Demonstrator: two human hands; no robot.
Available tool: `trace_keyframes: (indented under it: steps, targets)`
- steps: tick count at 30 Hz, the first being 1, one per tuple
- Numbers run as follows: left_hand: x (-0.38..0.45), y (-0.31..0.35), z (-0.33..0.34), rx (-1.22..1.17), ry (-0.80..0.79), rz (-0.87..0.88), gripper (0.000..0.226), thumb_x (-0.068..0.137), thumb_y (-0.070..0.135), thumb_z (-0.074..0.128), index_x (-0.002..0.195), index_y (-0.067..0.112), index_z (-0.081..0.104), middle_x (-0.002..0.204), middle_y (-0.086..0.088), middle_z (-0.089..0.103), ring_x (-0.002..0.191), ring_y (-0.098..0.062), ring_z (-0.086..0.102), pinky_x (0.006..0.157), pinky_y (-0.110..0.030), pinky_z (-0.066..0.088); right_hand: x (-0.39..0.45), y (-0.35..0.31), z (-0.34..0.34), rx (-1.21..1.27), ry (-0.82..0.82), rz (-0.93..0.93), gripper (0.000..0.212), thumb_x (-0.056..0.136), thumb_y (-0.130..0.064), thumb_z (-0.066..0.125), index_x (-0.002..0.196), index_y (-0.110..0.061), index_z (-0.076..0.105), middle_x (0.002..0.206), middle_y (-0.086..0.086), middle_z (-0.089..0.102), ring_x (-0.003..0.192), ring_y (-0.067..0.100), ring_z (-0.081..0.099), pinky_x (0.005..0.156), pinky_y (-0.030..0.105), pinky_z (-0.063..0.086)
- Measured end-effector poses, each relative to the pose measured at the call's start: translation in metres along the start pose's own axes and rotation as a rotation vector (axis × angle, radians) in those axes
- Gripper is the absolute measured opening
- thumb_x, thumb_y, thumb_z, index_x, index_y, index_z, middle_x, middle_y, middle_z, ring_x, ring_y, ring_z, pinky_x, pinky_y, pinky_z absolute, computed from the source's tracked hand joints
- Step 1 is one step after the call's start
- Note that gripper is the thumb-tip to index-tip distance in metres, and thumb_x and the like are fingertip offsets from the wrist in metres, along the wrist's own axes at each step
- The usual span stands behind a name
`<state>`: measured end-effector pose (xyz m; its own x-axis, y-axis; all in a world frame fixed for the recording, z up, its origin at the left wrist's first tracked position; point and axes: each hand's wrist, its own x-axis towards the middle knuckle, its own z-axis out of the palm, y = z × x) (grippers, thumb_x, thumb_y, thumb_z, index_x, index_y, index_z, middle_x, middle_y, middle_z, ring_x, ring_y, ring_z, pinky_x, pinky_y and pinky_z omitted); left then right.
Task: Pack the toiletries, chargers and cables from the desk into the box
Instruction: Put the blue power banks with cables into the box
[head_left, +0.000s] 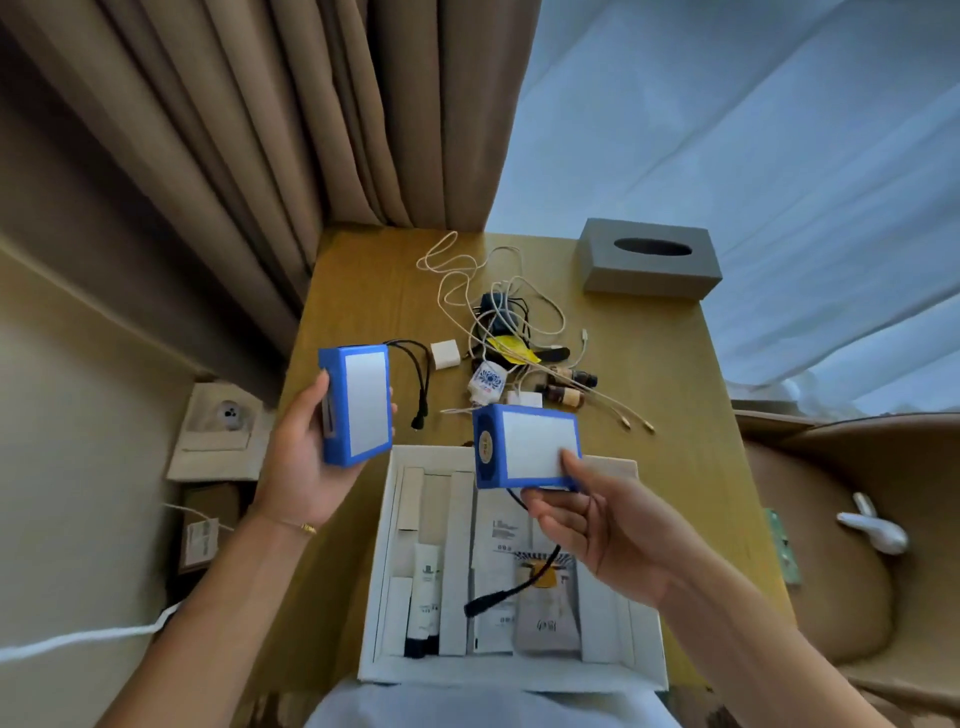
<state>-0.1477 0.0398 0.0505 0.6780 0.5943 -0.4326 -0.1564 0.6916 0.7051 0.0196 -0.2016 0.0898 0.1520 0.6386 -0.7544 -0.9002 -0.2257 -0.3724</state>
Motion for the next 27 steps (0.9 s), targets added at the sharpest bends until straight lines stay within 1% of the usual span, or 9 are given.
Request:
trace_keyframes:
  steps: [3,6,11,13,15,18,22,24,27]
  targets:
    - [-0.003,-0.005,0.0,0.013,0.014,-0.006,0.058,0.094,0.049,0.052,0.143,0.018,0.052,0.13,-0.014,0.058,0.111,-0.028,0.059,0.097,-0.041,0.046,0.02,0.024,-0.021,0.014,0.14,0.045,0.041,0.086,-0.025,0.072,0.105,0.011,0.07,0.096,0.027,0.075,0.067,0.026,0.077,0.054,0.029,0.063]
    - [-0.007,-0.008,0.003,0.039,0.021,-0.001,0.053,0.093,0.047,0.052,0.137,0.019,0.058,0.121,-0.012,0.063,0.105,-0.026,0.062,0.094,-0.039,0.048,0.043,0.039,-0.04,0.007,0.239,0.07,0.044,0.093,-0.025,0.068,0.118,0.01,0.061,0.098,0.027,0.075,0.07,0.028,0.077,0.052,0.03,0.062]
    - [-0.012,-0.012,0.005,0.048,0.041,-0.008,0.04,0.093,0.043,0.051,0.121,0.022,0.069,0.114,-0.009,0.068,0.104,-0.026,0.062,0.095,-0.039,0.046,0.069,0.046,-0.06,-0.092,0.313,0.093,0.044,0.093,-0.03,0.069,0.117,0.006,0.063,0.103,0.025,0.076,0.077,0.029,0.078,0.055,0.031,0.062]
    - [-0.015,-0.012,0.005,0.062,0.027,-0.006,0.037,0.093,0.044,0.051,0.115,0.025,0.073,0.113,-0.008,0.07,0.103,-0.025,0.064,0.092,-0.037,0.051,0.073,0.048,-0.068,-0.126,0.339,0.099,0.043,0.093,-0.033,0.069,0.115,0.005,0.065,0.099,0.022,0.077,0.074,0.027,0.078,0.054,0.031,0.062]
    - [-0.017,-0.012,0.004,0.073,0.017,-0.01,0.037,0.093,0.044,0.051,0.117,0.025,0.073,0.115,-0.009,0.069,0.103,-0.025,0.065,0.087,-0.033,0.056,0.077,0.05,-0.074,-0.108,0.351,0.117,0.044,0.094,-0.035,0.068,0.113,0.005,0.067,0.095,0.02,0.078,0.069,0.026,0.077,0.054,0.031,0.063]
    - [-0.018,-0.013,0.003,0.099,0.017,-0.027,0.043,0.092,0.045,0.052,0.125,0.022,0.067,0.121,-0.012,0.065,0.105,-0.027,0.063,0.092,-0.038,0.052,0.084,0.051,-0.073,-0.1,0.384,0.129,0.043,0.095,-0.037,0.065,0.111,0.004,0.068,0.093,0.019,0.078,0.069,0.025,0.077,0.055,0.031,0.063]
    - [-0.018,-0.015,0.003,0.16,-0.001,-0.036,0.038,0.089,0.045,0.054,0.117,0.028,0.074,0.116,-0.007,0.071,0.102,-0.024,0.067,0.09,-0.037,0.053,0.095,0.054,-0.06,-0.164,0.436,0.109,0.04,0.097,-0.036,0.063,0.109,0.002,0.066,0.092,0.019,0.079,0.071,0.026,0.078,0.056,0.033,0.063]
    - [-0.018,-0.014,0.002,0.212,-0.037,-0.037,0.036,0.088,0.047,0.057,0.114,0.03,0.076,0.114,-0.004,0.072,0.101,-0.021,0.068,0.088,-0.035,0.055,0.099,0.057,-0.056,-0.163,0.455,0.101,0.038,0.099,-0.034,0.061,0.112,0.002,0.063,0.09,0.019,0.079,0.071,0.027,0.078,0.057,0.034,0.063]
    - [-0.018,-0.014,0.0,0.361,-0.096,-0.023,0.037,0.085,0.044,0.062,0.117,0.028,0.072,0.106,-0.001,0.071,0.096,-0.015,0.066,0.085,-0.035,0.05,0.104,0.059,-0.054,-0.14,0.492,0.094,0.038,0.103,-0.029,0.055,0.125,0.002,0.057,0.094,0.02,0.078,0.077,0.029,0.076,0.057,0.036,0.061]
